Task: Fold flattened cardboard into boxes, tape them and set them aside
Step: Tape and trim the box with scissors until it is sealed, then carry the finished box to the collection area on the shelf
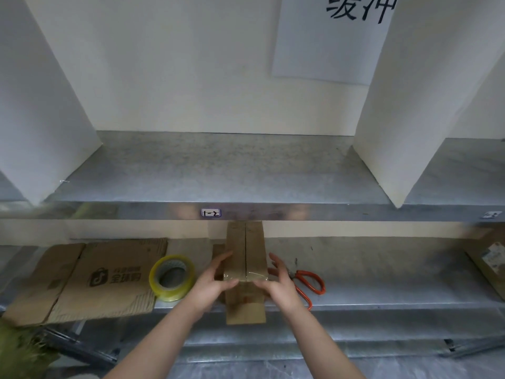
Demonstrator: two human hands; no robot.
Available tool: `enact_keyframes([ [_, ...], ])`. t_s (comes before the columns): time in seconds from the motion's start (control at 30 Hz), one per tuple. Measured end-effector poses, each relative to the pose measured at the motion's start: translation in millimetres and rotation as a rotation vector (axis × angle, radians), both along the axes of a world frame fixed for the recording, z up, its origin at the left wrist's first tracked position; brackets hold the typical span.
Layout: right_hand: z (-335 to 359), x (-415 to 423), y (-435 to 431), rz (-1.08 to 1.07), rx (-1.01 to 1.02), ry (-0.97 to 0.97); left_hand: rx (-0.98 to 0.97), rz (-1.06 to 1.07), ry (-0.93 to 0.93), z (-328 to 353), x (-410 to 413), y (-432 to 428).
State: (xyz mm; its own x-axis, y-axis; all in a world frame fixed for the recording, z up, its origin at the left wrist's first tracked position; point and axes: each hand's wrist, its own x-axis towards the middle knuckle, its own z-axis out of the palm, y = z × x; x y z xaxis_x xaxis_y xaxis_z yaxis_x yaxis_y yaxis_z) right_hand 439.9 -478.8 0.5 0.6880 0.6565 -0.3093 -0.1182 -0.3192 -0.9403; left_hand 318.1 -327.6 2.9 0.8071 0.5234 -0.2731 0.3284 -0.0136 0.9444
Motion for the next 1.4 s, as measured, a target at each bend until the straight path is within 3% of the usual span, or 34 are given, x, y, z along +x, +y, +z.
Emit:
enact_keyframes([
  [0.17, 7, 5, 2, -0.095, 0.078, -0.031, -0.254, 0.157, -0.095, 15, 7, 6],
  [0.4, 23, -2, 9, -0.035, 0.114, -0.199, -0.204, 0.185, -0.216, 43, 8, 15],
  [0.53, 31, -4, 8, -0.108, 0.223, 0.151, -0.334, 0.119, -0.209, 55, -1, 20],
  [0.6, 34, -6, 9, -0.13, 0.162, 0.217, -0.362, 0.165, -0.19, 55, -3, 21],
  [0.77, 37, -13, 8, -0.077, 0.235, 0.106, -0.092, 0.148, -0.201, 56, -2, 9],
  [0.83, 36, -11, 4, -0.039, 0.267, 0.048, -0.095, 0.091, -0.212, 51, -5, 10],
  [0.93, 29, -7, -1, -0.01, 0.144, -0.176, -0.087, 0.043, -0.163, 43, -11, 9],
  [1.07, 9, -14, -3, 0.048, 0.013, -0.392, -0.15, 0.129, -0.113, 20, -24, -3],
  [1.4, -48, -29, -22, 0.032, -0.06, -0.295, 0.025, 0.081, 0.088, -20, -40, -35],
])
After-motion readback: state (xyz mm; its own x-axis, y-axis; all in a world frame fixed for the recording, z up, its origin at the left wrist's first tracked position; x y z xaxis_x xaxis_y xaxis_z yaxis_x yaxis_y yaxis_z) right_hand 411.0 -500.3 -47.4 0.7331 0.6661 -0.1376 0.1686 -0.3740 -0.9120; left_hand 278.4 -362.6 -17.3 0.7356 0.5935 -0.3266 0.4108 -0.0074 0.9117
